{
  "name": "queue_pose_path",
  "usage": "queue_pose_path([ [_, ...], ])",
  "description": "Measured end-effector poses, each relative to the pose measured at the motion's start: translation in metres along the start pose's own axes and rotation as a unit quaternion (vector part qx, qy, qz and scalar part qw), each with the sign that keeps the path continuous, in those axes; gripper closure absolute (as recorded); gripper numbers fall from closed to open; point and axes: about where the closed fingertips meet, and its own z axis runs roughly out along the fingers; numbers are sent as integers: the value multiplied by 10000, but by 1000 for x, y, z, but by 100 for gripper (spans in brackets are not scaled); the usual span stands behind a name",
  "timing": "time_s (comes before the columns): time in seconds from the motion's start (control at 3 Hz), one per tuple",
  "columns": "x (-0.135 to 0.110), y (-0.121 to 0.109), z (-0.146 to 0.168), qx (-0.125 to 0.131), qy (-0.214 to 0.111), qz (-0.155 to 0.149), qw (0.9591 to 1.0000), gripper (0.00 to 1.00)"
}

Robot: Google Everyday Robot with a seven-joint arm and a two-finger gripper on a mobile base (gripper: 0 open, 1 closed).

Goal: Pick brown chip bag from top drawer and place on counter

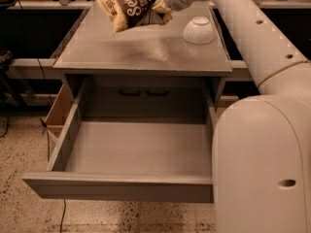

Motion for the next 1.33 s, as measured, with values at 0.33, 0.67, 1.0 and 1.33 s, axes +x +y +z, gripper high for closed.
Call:
queue_pose_path([
  [0.33,19,9,42,287,2,352,9990,100],
  [0.67,18,28,85,203,-195,519,9983,82],
  [1.0,16,37,106,133,-334,635,9973,59],
  [1.33,9,40,113,104,-470,660,9967,35],
])
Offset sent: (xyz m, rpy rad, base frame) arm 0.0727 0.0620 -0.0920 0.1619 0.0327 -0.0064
